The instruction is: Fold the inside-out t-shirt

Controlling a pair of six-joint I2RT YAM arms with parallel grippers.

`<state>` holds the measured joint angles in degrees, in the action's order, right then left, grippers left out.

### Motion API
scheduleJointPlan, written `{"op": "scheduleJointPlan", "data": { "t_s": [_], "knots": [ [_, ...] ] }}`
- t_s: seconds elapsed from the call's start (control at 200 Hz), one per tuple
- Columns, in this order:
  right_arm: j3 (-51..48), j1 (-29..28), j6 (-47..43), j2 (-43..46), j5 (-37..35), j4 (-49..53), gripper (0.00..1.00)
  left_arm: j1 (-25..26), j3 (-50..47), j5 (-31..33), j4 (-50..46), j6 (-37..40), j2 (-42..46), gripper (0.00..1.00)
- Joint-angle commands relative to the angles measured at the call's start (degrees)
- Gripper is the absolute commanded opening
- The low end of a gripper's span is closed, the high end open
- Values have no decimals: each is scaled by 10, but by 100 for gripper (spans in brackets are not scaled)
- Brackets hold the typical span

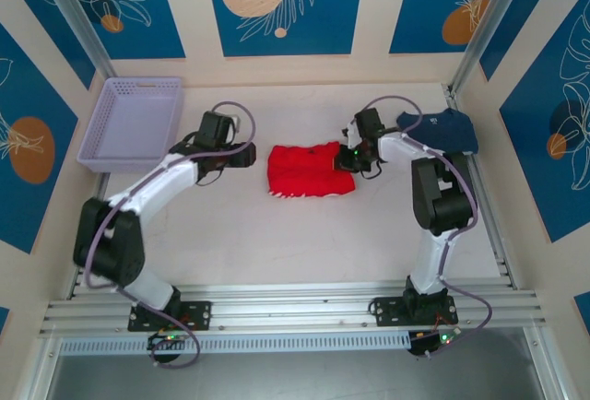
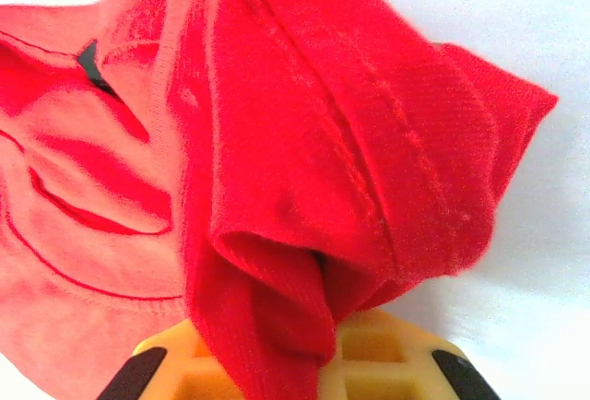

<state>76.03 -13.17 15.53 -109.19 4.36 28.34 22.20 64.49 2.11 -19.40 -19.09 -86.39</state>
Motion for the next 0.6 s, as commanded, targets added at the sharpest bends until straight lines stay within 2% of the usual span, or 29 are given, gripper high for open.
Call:
{"op": "scheduleJointPlan", "data": {
  "t_s": [0.0,0.14,0.305,0.595],
  "knots": [
    [76,17,-109,49,-111,85,0,-4,-38,8,-13,-25,69,70],
    [173,39,-201,45,-191,155,0,-1,-66,-14,-18,-32,129,70],
    [275,65,-304,21,-255,195,0,2,-86,-31,-28,-36,159,70],
    [400,131,-378,-29,-276,241,0,8,-109,-44,-33,-38,164,70]
  ]
}}
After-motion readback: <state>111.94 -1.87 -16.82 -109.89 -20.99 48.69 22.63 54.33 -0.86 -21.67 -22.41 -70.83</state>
